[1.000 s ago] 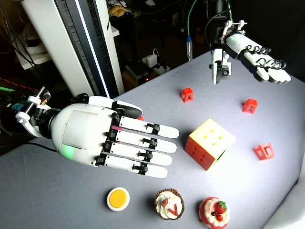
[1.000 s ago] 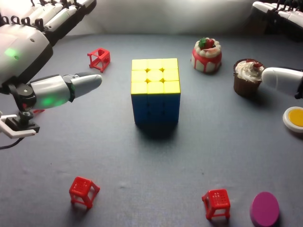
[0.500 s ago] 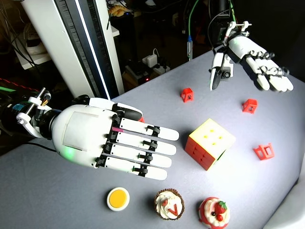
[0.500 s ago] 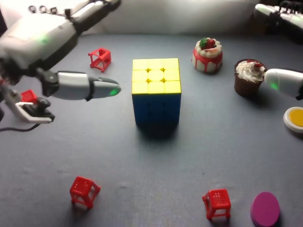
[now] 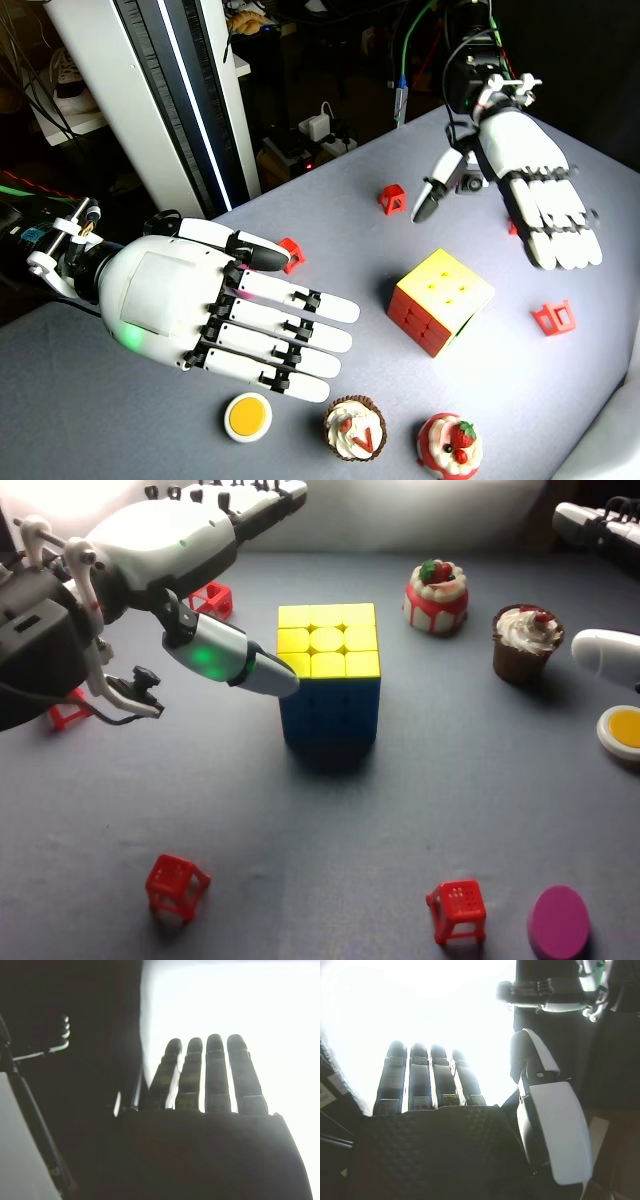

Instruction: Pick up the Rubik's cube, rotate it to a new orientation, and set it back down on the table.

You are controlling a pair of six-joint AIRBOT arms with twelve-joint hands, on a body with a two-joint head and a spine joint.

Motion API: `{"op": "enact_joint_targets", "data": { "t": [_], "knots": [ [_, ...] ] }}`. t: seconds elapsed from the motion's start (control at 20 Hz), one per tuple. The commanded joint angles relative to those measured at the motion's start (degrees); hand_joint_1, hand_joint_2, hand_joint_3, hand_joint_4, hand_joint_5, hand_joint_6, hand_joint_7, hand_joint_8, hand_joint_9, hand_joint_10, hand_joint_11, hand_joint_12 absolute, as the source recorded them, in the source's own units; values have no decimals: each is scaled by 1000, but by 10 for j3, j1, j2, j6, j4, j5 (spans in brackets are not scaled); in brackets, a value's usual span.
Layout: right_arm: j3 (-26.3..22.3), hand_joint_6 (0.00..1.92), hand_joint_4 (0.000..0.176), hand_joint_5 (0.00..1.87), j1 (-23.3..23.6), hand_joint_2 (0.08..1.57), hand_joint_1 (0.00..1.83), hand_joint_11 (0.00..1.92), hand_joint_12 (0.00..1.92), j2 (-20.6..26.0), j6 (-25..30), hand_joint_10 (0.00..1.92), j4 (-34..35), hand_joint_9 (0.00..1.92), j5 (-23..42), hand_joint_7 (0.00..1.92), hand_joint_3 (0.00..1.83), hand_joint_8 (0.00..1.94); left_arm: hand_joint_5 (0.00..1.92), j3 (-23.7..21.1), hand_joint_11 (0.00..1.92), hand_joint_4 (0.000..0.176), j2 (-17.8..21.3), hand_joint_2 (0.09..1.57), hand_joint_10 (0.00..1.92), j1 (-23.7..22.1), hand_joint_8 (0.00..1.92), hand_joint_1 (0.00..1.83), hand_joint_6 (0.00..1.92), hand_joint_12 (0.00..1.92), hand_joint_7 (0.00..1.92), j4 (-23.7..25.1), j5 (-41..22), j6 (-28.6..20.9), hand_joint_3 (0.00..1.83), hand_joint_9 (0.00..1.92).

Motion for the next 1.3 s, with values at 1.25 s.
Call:
{"op": "enact_joint_targets", "data": {
  "t": [1.25],
  "knots": [
    [-2, 0, 0, 0, -11, 1357, 436, 0, 0, 1, 4, 0, 19, 0, 87, 0, 0, 0, 0, 73, 0, 0, -95, 900, 0, -37, 0, 674, 0, 0, 0, -111, 123, 135, 34, 0]
  ]
}}
